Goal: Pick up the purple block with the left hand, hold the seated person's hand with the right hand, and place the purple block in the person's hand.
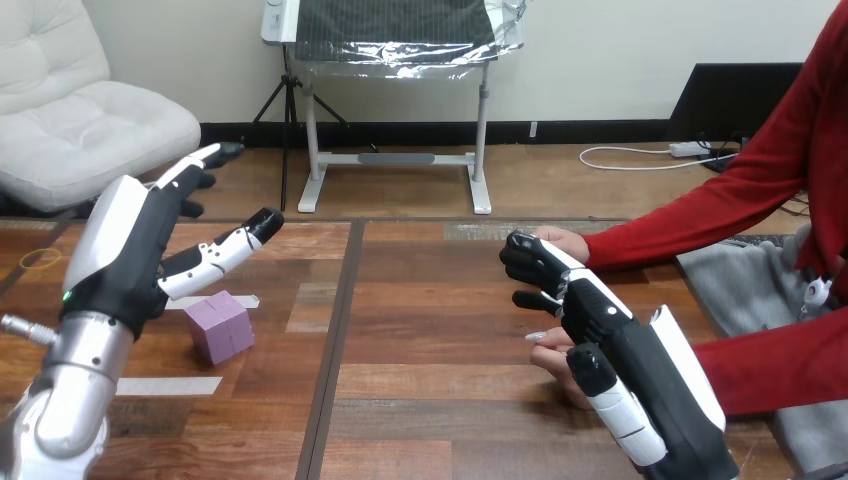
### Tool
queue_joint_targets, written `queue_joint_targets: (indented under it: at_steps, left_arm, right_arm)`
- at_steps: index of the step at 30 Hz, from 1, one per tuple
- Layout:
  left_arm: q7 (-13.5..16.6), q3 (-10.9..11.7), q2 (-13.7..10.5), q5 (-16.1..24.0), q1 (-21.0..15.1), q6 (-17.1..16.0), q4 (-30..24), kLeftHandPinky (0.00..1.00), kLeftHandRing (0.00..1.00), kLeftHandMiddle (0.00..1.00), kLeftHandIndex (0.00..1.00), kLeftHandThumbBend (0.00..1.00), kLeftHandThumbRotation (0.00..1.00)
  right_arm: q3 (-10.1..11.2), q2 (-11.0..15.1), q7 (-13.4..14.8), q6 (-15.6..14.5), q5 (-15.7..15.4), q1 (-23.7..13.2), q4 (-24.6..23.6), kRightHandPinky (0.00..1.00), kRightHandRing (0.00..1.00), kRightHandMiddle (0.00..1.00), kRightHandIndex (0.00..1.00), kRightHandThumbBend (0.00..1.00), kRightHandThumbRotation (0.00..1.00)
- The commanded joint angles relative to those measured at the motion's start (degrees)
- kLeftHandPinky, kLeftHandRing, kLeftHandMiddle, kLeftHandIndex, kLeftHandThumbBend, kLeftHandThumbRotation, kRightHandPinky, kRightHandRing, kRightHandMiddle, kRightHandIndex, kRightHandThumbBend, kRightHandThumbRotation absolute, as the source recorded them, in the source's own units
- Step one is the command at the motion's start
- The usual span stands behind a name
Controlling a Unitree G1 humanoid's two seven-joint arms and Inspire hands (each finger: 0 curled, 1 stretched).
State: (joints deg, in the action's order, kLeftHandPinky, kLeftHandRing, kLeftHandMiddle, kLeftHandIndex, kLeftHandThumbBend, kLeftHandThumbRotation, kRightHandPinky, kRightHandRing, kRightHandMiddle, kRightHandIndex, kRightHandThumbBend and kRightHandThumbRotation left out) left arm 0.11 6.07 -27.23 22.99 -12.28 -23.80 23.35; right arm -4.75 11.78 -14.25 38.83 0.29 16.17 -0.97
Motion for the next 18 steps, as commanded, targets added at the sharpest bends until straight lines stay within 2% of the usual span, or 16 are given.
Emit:
queue_joint_targets:
  at_steps: [1,9,18]
  left_arm:
    - [0.89,-1.99,-2.06,1.77,-5.99,1.28,2.99,0.73,0.85,0.89,0.88,0.59,0.69]
    - [1.13,-3.87,-3.07,3.29,-9.38,2.31,8.11,0.73,0.86,0.9,0.89,0.58,0.63]
    - [1.99,-6.42,-3.8,5.42,-13.27,2.78,14.8,0.75,0.88,0.9,0.89,0.59,0.64]
  right_arm:
    - [0.89,0.77,-0.31,-0.11,1.22,-1.57,-3.72,0.83,0.89,0.88,0.89,0.74,1.0]
    - [1.42,0.71,-0.49,-0.04,0.99,-1.57,-3.74,0.82,0.88,0.88,0.88,0.74,1.0]
    - [1.57,0.78,-0.66,-0.41,1.18,-1.52,-4.11,0.81,0.87,0.88,0.88,0.75,1.0]
